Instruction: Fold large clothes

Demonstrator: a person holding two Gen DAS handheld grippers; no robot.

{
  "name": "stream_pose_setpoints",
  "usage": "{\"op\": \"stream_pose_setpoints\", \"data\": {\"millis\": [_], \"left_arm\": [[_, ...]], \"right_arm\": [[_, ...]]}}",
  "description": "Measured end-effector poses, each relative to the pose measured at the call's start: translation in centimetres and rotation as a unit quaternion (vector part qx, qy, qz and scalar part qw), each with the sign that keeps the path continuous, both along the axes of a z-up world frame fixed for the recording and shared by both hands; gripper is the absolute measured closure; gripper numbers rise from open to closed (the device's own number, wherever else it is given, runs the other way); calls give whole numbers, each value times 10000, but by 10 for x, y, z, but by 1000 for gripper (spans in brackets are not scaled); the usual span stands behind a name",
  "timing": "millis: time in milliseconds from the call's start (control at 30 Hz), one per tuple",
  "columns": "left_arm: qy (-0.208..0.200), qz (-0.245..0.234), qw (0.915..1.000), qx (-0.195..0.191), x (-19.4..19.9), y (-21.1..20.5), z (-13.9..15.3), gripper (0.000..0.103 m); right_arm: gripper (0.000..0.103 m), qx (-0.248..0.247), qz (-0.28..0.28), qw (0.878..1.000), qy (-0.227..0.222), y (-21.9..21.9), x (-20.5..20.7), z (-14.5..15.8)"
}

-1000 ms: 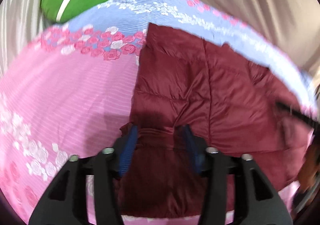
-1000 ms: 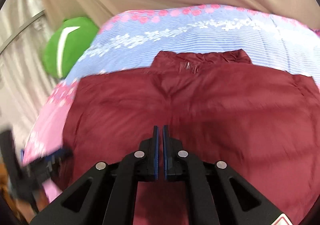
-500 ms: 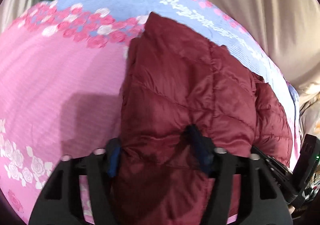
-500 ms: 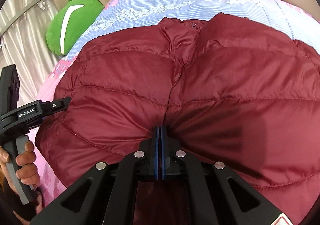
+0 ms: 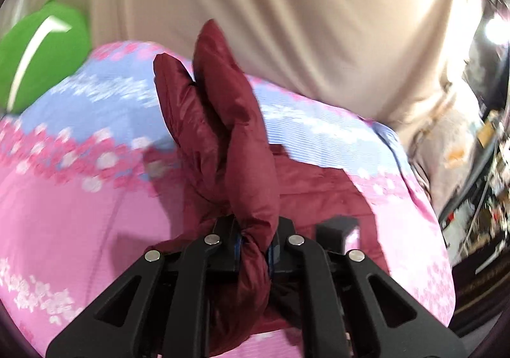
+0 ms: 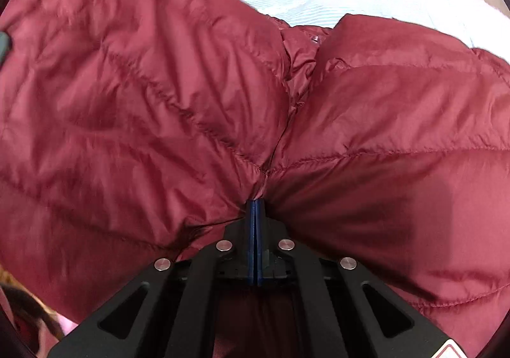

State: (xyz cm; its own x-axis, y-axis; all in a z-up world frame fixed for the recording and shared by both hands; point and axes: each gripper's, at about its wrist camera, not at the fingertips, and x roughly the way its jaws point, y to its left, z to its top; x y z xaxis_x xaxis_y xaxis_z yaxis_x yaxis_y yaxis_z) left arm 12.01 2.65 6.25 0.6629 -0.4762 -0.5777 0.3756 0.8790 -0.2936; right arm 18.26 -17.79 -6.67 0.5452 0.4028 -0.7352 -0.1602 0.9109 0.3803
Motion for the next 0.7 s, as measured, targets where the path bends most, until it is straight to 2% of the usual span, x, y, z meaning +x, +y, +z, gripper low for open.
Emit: {"op": "stream_pose_setpoints", "data": {"millis": [67, 100, 200, 333, 433, 567, 600, 633, 700], "left_arm": [[-33, -121, 9999, 115, -3, -18, 1, 94], [-35, -195, 9997, 144, -4, -25, 0, 94], [-21, -434, 9988, 233, -9, -47, -4, 94], [10, -563, 9979, 308, -13, -70, -11, 94], [56, -520, 9981, 327, -14, -72, -13, 94], [-100, -201, 9985, 494, -17, -63, -8, 94], [-98, -153, 9985, 518, -16, -61, -8, 94], [-64, -79, 9984, 564, -13, -59, -9, 94], [6, 39, 9980, 628, -6, -57, -11, 94]], "right_arm": [[99, 373, -118, 9992, 70, -19, -11, 11], [99, 500, -166, 9986, -48, -30, -20, 20], [97, 494, -510, 9967, -405, -65, -38, 42], [92, 801, -904, 9910, -578, -100, -16, 57], [92, 1152, -567, 9914, -250, -93, 33, 53], [93, 1042, -245, 9939, 275, -56, 88, 26], [96, 1119, -136, 9925, 475, -46, 101, 15], [103, 1156, -91, 9912, 644, -36, 111, 4], [103, 1031, -33, 9924, 669, -25, 117, 0]]}}
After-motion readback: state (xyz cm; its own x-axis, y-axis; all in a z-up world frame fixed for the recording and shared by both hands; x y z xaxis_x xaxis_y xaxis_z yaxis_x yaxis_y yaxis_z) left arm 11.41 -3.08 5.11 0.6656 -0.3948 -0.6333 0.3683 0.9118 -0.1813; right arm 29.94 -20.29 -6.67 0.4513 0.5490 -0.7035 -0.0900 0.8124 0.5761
